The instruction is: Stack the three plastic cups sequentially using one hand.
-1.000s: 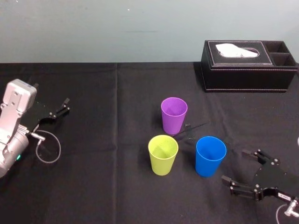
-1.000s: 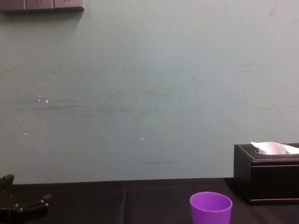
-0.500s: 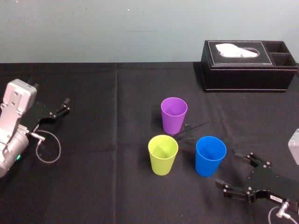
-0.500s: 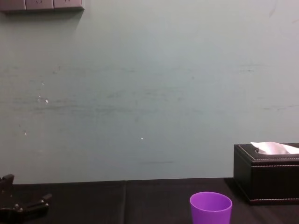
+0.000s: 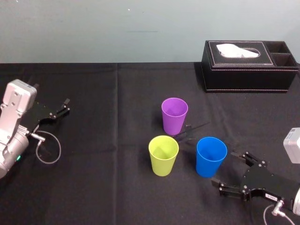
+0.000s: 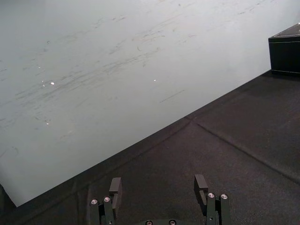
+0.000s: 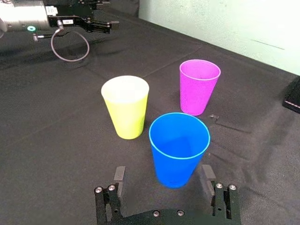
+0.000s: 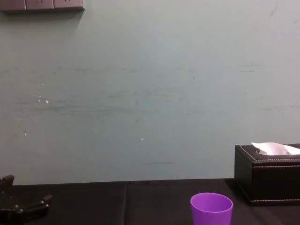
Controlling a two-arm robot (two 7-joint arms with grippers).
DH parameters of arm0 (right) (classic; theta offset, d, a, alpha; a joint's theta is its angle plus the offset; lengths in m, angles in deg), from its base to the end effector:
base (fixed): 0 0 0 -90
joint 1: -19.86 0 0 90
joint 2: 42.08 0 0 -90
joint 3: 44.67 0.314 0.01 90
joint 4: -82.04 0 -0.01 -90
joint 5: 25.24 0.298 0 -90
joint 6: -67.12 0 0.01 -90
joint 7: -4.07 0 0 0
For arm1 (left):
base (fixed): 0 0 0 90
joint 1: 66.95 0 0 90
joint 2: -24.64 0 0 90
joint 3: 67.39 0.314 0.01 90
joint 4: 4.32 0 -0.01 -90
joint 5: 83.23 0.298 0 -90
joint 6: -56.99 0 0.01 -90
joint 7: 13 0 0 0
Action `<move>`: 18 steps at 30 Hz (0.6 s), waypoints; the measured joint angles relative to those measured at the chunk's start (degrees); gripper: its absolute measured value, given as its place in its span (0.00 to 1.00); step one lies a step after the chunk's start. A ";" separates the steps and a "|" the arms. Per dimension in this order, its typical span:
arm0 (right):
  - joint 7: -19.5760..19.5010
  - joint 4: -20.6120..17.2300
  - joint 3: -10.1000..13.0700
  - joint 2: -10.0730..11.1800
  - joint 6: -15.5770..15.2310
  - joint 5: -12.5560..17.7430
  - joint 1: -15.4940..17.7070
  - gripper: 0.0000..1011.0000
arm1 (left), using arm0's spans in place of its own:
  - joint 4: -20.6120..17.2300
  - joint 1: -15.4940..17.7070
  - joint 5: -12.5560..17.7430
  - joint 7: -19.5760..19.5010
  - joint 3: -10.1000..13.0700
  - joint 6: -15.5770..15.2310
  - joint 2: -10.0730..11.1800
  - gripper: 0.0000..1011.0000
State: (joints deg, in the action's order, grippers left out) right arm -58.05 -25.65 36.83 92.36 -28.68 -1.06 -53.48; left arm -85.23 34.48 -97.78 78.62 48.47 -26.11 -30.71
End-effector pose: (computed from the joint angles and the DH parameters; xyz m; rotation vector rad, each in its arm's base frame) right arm 0.2341 -0.1290 -0.2755 -0.3723 0.0295 -0.7455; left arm 0.3518 0.0992 -0.3195 0.3045 -0.2851 1.2480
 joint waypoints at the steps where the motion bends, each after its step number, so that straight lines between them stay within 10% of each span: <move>1: -0.02 0.10 -0.09 -0.10 -0.02 0.00 -0.18 0.99 | 0.00 0.00 0.00 0.00 0.00 0.00 0.00 1.00; 18: -0.85 1.97 -2.63 -2.01 -0.88 -0.19 -4.12 0.99 | 0.00 0.00 0.00 0.00 0.00 0.00 0.00 1.00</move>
State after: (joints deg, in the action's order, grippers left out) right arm -58.89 -23.68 34.20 90.35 -29.56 -1.24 -57.60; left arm -85.22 34.48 -97.78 78.63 48.47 -26.11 -30.71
